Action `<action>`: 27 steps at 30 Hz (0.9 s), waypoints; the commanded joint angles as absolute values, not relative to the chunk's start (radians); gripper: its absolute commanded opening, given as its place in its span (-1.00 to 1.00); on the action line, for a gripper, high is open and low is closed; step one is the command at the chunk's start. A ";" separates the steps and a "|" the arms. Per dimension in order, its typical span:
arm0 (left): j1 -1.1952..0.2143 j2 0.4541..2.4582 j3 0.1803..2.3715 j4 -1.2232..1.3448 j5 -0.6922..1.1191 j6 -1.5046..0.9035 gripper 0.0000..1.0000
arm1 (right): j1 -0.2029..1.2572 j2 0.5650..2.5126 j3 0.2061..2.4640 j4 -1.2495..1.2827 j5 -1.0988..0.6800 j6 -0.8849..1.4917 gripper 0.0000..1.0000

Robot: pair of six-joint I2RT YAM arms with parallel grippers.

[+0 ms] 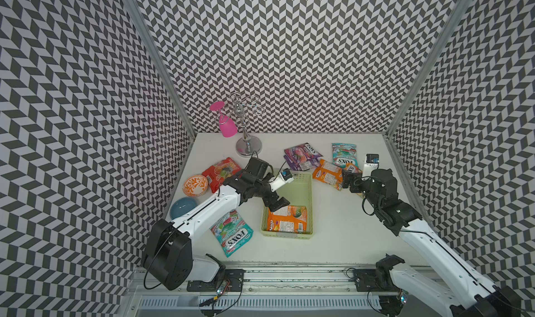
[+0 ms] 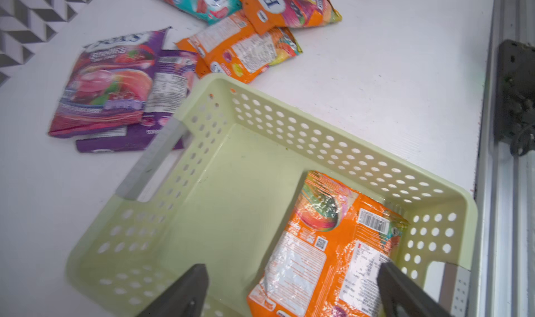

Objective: Put the candies in the basket
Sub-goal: Pick up the candy at the center of the board.

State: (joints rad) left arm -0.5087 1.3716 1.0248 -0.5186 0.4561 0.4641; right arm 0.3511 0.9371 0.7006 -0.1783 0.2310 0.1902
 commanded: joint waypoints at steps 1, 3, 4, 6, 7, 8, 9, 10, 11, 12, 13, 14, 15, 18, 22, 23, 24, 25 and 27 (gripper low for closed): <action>-0.454 1.320 1.017 -0.464 0.436 0.412 0.98 | 0.354 0.959 0.701 -0.136 0.269 0.201 0.97; -0.421 1.304 1.013 -0.456 0.427 0.401 0.98 | 0.354 0.977 0.704 -0.139 0.283 0.203 0.96; -0.406 1.298 1.007 -0.445 0.422 0.393 0.98 | 0.354 0.988 0.706 -0.140 0.286 0.206 0.95; -0.383 1.286 0.996 -0.417 0.392 0.373 0.98 | 0.356 1.011 0.706 -0.141 0.286 0.216 0.95; -0.375 1.281 0.990 -0.399 0.361 0.358 0.98 | 0.356 1.027 0.704 -0.140 0.272 0.218 0.94; -0.369 1.277 0.986 -0.387 0.330 0.347 0.98 | 0.356 1.040 0.701 -0.140 0.254 0.218 0.93; -0.356 1.275 0.990 -0.381 0.295 0.336 0.98 | 0.356 1.056 0.700 -0.139 0.240 0.226 0.92; -0.340 1.270 0.993 -0.374 0.268 0.319 0.98 | 0.356 1.073 0.698 -0.137 0.230 0.236 0.91; -0.322 1.266 0.995 -0.368 0.254 0.303 0.98 | 0.356 1.088 0.697 -0.135 0.218 0.238 0.90; -0.305 1.263 0.992 -0.359 0.239 0.287 0.98 | 0.357 1.105 0.699 -0.135 0.212 0.238 0.89; -0.294 1.258 0.986 -0.343 0.217 0.275 0.98 | 0.359 1.120 0.701 -0.139 0.215 0.239 0.87; -0.290 1.251 0.979 -0.331 0.197 0.268 0.98 | 0.360 1.132 0.705 -0.139 0.221 0.238 0.86; -0.289 1.248 0.973 -0.321 0.178 0.263 0.98 | 0.362 1.147 0.710 -0.143 0.224 0.237 0.85; -0.270 1.241 0.983 -0.319 0.135 0.245 0.98 | 0.364 1.196 0.740 -0.172 0.239 0.241 0.82; -0.253 1.240 0.982 -0.288 0.055 0.222 0.98 | 0.364 1.280 0.791 -0.250 0.332 0.262 0.77; -0.253 1.240 0.982 -0.285 0.047 0.221 0.98 | 0.364 1.302 0.800 -0.268 0.358 0.265 0.76; -0.253 1.241 0.987 -0.290 0.050 0.221 0.98 | 0.364 1.323 0.810 -0.284 0.376 0.266 0.74; -0.252 1.243 0.996 -0.299 0.052 0.221 0.97 | 0.364 1.340 0.815 -0.291 0.392 0.263 0.71; -0.249 1.247 1.006 -0.308 0.044 0.221 0.97 | 0.364 1.373 0.827 -0.313 0.434 0.254 0.66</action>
State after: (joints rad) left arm -0.2546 1.2621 0.9783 -0.3252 0.0814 0.2386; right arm 0.3576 1.3403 0.7979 -0.2722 0.3378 0.2478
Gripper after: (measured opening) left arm 0.988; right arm 0.833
